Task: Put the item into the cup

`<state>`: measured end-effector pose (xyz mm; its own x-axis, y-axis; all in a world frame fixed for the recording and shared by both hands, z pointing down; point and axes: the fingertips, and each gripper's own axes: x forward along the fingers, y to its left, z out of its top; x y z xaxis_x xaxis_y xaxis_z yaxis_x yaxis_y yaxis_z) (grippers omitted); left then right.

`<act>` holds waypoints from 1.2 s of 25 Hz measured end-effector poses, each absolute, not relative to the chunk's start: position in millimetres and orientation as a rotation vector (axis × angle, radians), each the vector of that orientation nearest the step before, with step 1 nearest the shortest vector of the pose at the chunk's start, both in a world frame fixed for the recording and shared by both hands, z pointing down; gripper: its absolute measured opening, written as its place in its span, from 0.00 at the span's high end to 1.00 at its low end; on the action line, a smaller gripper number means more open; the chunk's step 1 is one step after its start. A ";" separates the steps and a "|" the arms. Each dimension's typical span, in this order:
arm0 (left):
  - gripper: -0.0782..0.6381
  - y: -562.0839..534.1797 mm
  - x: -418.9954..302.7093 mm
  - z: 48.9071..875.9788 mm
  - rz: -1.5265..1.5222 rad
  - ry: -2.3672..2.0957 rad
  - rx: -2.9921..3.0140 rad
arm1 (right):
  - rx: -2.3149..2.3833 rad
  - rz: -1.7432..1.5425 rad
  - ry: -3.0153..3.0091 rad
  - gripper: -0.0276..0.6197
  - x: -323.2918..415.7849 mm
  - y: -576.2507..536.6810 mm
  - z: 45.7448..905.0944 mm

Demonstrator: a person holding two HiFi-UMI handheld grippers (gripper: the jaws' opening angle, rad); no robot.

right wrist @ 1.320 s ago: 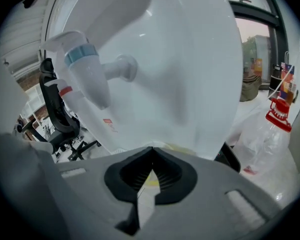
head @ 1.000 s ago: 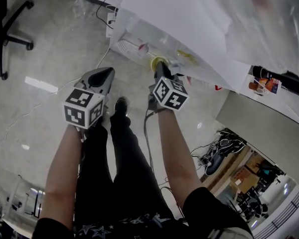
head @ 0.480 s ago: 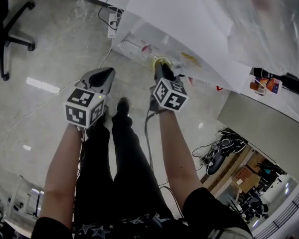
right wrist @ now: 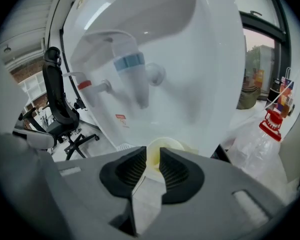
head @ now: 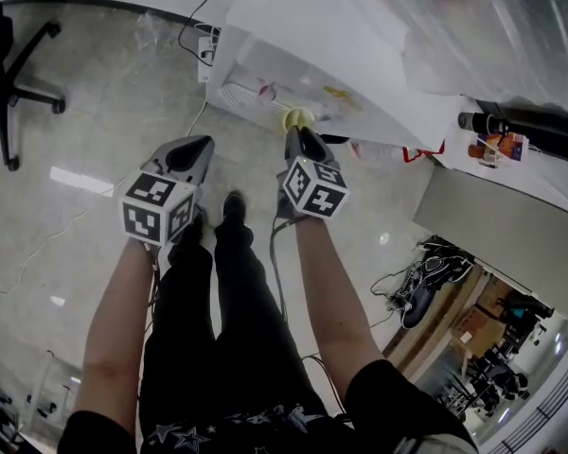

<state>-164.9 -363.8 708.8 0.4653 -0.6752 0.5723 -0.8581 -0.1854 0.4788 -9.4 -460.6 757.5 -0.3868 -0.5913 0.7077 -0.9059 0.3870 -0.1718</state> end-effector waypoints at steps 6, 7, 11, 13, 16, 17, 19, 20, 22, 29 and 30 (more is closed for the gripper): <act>0.88 -349.1 -158.5 681.4 0.317 -1.244 1.980 | 1.323 0.780 -2.138 0.83 -7.6 -433.8 722.1; 0.88 -345.4 -157.5 676.0 0.322 -1.236 1.987 | 1.327 0.786 -2.143 0.83 -7.3 -427.9 715.0; 0.88 -328.1 -154.8 654.1 0.336 -1.203 2.008 | 1.330 0.773 -2.158 0.83 -7.7 -400.1 683.0; 0.88 -322.4 -155.2 642.4 0.351 -1.187 2.026 | 1.350 0.784 -2.164 0.84 -7.8 -388.0 666.6; 0.88 -316.1 -157.5 627.1 0.375 -1.170 2.053 | 1.396 0.811 -2.170 0.85 -7.0 -373.8 644.3; 0.88 -312.8 -157.2 622.3 0.376 -1.166 2.054 | 1.404 0.817 -2.170 0.85 -5.7 -368.4 637.2; 0.88 -305.0 -154.8 611.6 0.369 -1.153 2.050 | 1.413 0.826 -2.167 0.85 -1.7 -356.4 622.1; 0.88 -301.1 -153.2 605.7 0.363 -1.146 2.047 | 1.417 0.829 -2.166 0.85 0.8 -350.7 614.1; 0.88 -295.0 -150.2 593.7 0.351 -1.136 2.042 | 1.423 0.830 -2.165 0.85 6.0 -341.7 598.5; 0.88 -287.2 -125.5 558.4 0.368 -1.104 2.088 | 1.462 0.861 -2.163 0.85 33.1 -323.0 562.9; 0.88 -285.7 -120.9 552.8 0.365 -1.102 2.098 | 1.459 0.866 -2.170 0.85 36.1 -319.4 559.0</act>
<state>-120.9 -285.7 552.8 0.5928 -0.5951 0.5426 -0.8014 -0.3692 0.4706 36.1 -319.4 559.0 -0.3853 -0.6851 0.6182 -0.9225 0.2691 -0.2767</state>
